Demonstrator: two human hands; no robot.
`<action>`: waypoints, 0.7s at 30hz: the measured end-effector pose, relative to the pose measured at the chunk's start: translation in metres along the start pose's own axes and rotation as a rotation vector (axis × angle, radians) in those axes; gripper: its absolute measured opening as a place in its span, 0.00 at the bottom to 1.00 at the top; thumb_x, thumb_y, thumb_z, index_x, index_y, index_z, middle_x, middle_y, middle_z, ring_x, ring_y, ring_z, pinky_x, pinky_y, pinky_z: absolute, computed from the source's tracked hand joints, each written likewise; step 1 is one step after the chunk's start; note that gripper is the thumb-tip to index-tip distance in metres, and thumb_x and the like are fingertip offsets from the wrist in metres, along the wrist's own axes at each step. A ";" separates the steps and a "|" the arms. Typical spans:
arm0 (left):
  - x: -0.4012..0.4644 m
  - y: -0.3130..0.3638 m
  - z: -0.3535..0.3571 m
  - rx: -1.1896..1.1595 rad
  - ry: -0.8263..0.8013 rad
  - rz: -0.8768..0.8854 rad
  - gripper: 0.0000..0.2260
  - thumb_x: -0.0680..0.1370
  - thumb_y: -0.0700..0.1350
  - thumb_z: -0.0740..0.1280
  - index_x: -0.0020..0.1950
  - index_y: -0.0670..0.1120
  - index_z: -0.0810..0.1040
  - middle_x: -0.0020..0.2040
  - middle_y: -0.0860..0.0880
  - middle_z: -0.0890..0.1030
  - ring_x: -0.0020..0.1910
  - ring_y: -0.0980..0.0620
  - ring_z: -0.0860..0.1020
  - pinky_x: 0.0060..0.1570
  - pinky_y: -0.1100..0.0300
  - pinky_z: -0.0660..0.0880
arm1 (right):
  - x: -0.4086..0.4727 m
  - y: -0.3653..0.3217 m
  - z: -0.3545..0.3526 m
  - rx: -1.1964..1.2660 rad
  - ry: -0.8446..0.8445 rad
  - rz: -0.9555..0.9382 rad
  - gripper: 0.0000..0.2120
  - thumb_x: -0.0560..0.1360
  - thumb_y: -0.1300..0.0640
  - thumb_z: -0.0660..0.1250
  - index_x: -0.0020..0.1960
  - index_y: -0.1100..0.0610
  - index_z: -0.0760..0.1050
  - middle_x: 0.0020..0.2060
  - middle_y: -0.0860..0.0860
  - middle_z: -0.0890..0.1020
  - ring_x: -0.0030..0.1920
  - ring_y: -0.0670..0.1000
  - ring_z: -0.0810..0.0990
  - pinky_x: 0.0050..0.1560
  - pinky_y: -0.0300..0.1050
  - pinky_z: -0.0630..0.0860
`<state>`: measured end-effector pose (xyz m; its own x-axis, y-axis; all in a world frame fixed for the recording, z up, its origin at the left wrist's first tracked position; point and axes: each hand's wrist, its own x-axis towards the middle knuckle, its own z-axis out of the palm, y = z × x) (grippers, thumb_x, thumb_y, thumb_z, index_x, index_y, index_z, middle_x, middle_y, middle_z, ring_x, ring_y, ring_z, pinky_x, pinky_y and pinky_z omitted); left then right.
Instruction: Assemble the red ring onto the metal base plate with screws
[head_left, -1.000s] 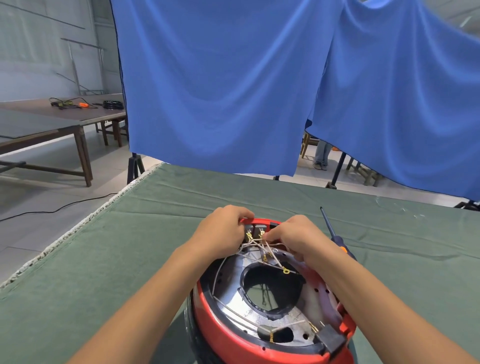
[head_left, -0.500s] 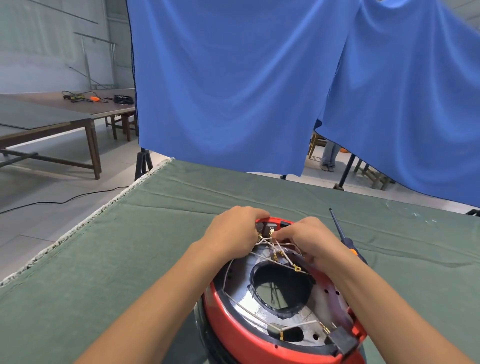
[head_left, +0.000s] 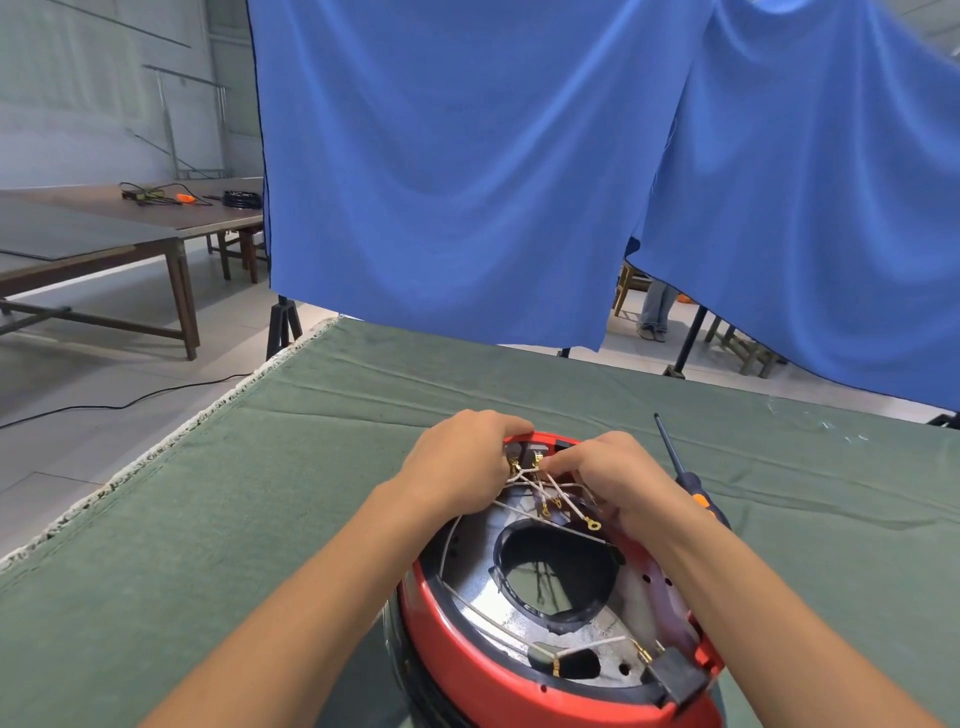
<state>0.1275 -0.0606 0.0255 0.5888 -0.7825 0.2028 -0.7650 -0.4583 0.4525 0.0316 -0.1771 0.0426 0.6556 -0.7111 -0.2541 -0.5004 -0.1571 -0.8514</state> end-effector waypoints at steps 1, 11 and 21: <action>0.000 -0.001 0.000 -0.009 0.003 0.002 0.23 0.76 0.38 0.58 0.66 0.59 0.74 0.63 0.52 0.79 0.60 0.46 0.75 0.55 0.51 0.75 | 0.000 0.000 0.001 0.026 0.001 0.003 0.15 0.69 0.65 0.72 0.31 0.59 0.68 0.11 0.46 0.67 0.11 0.45 0.64 0.14 0.29 0.56; 0.007 -0.006 -0.001 -0.123 -0.014 -0.042 0.20 0.77 0.39 0.61 0.65 0.56 0.77 0.63 0.53 0.80 0.63 0.48 0.75 0.61 0.52 0.72 | 0.010 0.004 0.012 0.035 0.127 -0.030 0.10 0.68 0.61 0.74 0.43 0.67 0.78 0.34 0.61 0.80 0.35 0.59 0.78 0.40 0.54 0.76; 0.010 -0.011 -0.004 -0.514 0.113 -0.293 0.13 0.74 0.34 0.60 0.45 0.46 0.82 0.40 0.44 0.83 0.38 0.48 0.80 0.37 0.59 0.76 | -0.006 0.002 0.004 -0.346 0.326 -0.402 0.07 0.69 0.51 0.67 0.34 0.49 0.80 0.29 0.46 0.81 0.38 0.51 0.80 0.36 0.44 0.73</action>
<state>0.1422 -0.0617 0.0257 0.8017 -0.5917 0.0844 -0.3589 -0.3636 0.8596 0.0290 -0.1705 0.0409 0.6515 -0.7145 0.2549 -0.4406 -0.6299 -0.6396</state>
